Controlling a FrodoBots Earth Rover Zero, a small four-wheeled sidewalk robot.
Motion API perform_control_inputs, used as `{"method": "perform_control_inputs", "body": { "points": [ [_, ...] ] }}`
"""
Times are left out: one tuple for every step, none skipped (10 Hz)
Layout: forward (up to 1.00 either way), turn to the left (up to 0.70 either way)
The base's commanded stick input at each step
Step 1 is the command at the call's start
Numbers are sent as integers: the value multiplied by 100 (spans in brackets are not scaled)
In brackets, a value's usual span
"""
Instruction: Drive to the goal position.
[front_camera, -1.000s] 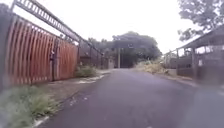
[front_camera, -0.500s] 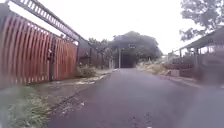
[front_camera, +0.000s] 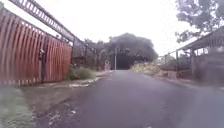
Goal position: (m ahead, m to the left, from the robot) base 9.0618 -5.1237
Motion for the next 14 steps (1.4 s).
{"method": "perform_control_inputs", "body": {
  "points": [
    [50,1],
    [50,1],
    [50,1],
    [50,1],
    [50,1],
    [50,1],
    [50,1],
    [50,1],
    [50,1],
    [50,1],
    [50,1],
    [50,1],
    [50,1],
    [50,-12]
  ]
}}
